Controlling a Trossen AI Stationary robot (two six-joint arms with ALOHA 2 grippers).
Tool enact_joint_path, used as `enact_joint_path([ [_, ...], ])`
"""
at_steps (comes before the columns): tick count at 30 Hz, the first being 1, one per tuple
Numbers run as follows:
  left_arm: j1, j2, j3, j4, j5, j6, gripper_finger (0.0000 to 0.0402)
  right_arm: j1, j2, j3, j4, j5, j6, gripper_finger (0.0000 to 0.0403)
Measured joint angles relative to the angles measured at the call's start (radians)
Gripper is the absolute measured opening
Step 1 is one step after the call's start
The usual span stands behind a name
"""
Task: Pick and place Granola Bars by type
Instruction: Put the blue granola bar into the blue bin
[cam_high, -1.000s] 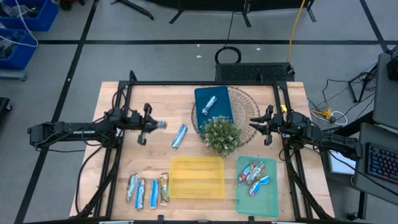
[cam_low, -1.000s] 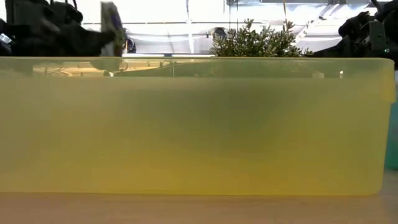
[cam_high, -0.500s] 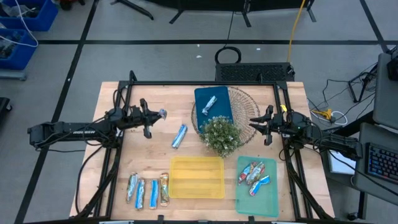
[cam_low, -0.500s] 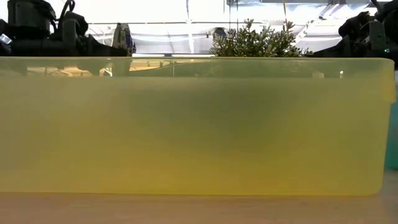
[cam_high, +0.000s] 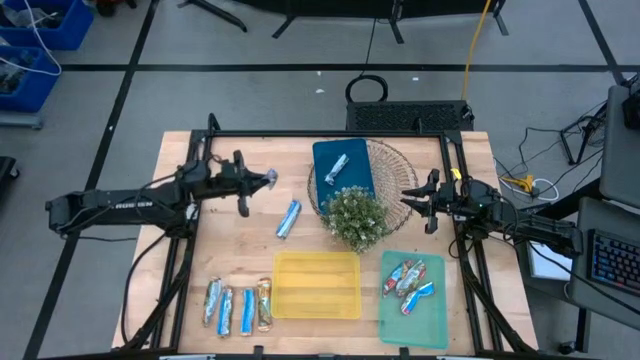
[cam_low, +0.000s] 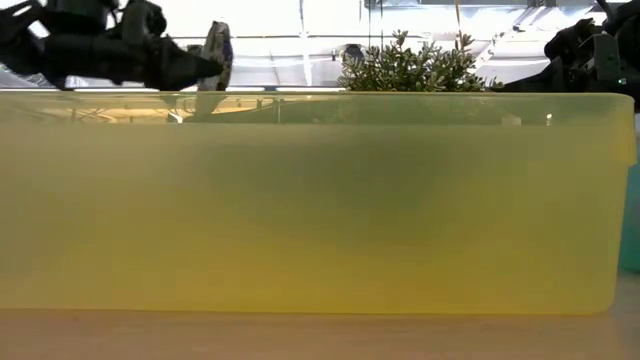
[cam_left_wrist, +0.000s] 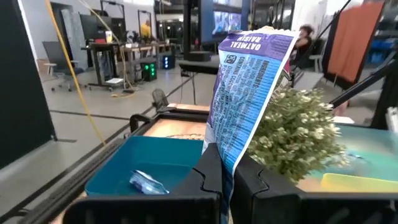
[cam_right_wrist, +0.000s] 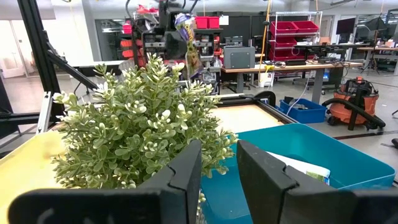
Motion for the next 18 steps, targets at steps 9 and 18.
enact_joint_path([
  [9, 0.015, 0.24, 0.205, -0.011, 0.028, 0.076, 0.001, 0.0, 0.0, 0.0, 0.0, 0.0, 0.0, 0.0093],
  [18, 0.083, 0.502, 0.414, -0.057, 0.106, 0.086, 0.0012, 0.0, 0.0, 0.0, 0.0, 0.0, 0.0, 0.0093],
])
